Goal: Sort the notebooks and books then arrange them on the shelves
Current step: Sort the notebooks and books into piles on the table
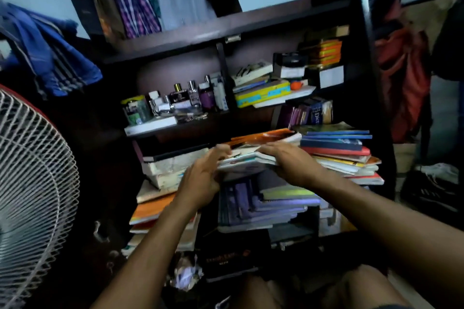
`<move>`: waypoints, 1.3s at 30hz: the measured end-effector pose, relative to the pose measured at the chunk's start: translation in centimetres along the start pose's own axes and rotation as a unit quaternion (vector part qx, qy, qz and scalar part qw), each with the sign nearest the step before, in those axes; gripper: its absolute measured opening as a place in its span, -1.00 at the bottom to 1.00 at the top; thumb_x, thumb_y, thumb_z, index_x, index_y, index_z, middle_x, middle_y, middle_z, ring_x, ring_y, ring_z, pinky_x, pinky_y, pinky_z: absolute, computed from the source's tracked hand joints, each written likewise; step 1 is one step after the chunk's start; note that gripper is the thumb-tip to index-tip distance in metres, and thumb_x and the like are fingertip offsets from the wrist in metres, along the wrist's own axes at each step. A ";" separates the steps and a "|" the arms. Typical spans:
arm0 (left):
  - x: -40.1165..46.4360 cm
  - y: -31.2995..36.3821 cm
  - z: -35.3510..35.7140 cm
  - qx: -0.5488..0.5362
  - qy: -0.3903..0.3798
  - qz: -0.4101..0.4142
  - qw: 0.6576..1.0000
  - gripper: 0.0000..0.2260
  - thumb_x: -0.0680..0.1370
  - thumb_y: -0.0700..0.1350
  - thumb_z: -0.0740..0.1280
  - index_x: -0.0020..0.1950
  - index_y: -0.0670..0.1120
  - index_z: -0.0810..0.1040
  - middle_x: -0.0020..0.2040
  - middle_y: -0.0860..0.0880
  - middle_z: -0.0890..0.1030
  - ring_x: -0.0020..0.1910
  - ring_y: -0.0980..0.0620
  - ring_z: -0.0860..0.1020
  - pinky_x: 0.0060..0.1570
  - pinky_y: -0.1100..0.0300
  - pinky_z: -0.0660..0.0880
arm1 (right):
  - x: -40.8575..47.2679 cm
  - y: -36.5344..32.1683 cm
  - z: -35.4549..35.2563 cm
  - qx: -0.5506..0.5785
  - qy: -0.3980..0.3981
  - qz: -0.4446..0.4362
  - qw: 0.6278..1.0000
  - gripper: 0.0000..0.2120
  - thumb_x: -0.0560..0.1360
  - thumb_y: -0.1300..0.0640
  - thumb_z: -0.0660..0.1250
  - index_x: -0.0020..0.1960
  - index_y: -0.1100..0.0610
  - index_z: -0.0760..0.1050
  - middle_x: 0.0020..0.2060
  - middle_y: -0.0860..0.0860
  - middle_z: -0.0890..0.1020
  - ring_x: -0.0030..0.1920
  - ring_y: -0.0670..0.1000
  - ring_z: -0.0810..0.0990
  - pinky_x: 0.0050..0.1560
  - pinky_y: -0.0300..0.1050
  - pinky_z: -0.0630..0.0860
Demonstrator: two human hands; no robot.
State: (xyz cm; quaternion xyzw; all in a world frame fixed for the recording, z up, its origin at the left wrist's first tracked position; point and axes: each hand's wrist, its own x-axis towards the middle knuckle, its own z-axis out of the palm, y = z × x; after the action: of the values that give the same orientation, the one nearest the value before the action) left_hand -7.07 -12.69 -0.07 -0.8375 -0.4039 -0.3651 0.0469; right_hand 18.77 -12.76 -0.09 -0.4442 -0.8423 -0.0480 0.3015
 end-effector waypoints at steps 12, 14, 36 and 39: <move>-2.0 6.5 -1.1 -0.216 -0.042 -0.112 0.969 -0.88 0.47 -0.07 0.51 -0.03 0.09 0.65 -0.11 0.14 0.69 -0.10 0.05 0.62 -0.19 0.10 0.47 | -4.6 -3.5 -9.8 -0.086 -0.001 -0.051 0.995 -0.62 0.60 -0.01 0.36 0.40 -0.04 0.44 0.20 -0.12 0.54 0.23 0.01 0.45 0.12 0.03 0.36; -2.2 8.5 0.3 -0.196 -0.006 -0.020 0.980 -0.82 0.49 -0.03 0.49 0.05 0.01 0.59 -0.04 0.01 0.62 -0.07 0.01 0.57 -0.13 0.08 0.47 | -8.3 -2.1 -10.8 -0.026 -0.009 -0.030 0.999 -0.58 0.55 -0.05 0.42 0.38 -0.07 0.45 0.14 -0.18 0.53 0.19 0.02 0.49 0.15 0.00 0.40; 3.8 39.4 26.4 -0.520 -0.333 -0.219 0.756 -0.66 0.68 -0.15 0.23 0.46 0.07 0.39 0.15 0.00 0.67 -0.07 0.14 0.67 -0.19 0.23 0.59 | -43.6 13.2 -17.0 0.406 0.463 0.453 0.644 -0.62 0.35 0.13 0.52 0.10 0.14 0.49 -0.04 0.07 0.72 -0.07 0.03 0.69 -0.12 -0.15 0.63; 4.8 44.0 29.8 -0.561 -0.398 -0.219 0.692 -0.80 0.68 0.02 0.25 0.21 0.00 0.59 0.06 -0.04 0.72 -0.06 0.01 0.70 -0.06 0.08 0.60 | -47.0 16.2 -19.9 0.288 0.453 0.492 0.686 -0.61 0.39 0.07 0.57 0.12 0.09 0.49 -0.04 -0.02 0.72 -0.04 -0.08 0.69 -0.09 -0.20 0.59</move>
State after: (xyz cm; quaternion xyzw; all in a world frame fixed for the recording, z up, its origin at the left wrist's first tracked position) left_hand 43.27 -27.96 -9.10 -0.6627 -0.2761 -0.1562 -0.6784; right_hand 60.49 -43.78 -12.75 -0.6104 -0.2369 0.1566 0.7394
